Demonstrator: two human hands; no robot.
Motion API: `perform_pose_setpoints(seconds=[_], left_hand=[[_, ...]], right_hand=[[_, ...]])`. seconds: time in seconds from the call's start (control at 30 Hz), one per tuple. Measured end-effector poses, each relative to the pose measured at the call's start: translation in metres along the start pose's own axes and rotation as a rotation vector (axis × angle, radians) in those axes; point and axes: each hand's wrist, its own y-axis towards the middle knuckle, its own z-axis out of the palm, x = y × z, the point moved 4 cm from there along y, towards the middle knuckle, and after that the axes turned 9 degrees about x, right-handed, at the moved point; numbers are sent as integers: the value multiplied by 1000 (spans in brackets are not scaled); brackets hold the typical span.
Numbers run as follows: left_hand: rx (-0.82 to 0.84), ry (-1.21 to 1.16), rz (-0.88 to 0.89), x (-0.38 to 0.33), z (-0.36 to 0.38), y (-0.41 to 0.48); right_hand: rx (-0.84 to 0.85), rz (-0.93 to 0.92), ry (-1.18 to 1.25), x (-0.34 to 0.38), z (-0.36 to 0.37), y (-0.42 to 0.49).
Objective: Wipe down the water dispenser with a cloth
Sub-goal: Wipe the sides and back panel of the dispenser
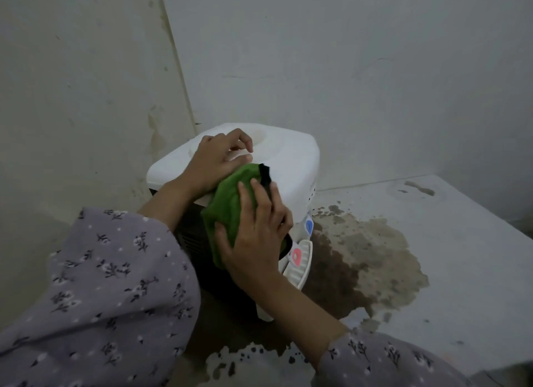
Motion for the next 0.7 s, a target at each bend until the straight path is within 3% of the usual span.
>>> perform_pose_setpoints(seconds=[0.23,0.33,0.5,0.7], left_hand=[[19,-16,-5,-1,-3,-5],[44,20,-127,-2,-2,-2],[153,256,-361,-13,10,16],[87,437,-514,-19,29,35]], right_hand=[[-37,-166,177,-17,-23,16],[-23,-45,326,-51,-31,41],[88,358,442,-125,-33,97],[237,250,355,-84,-25,91]])
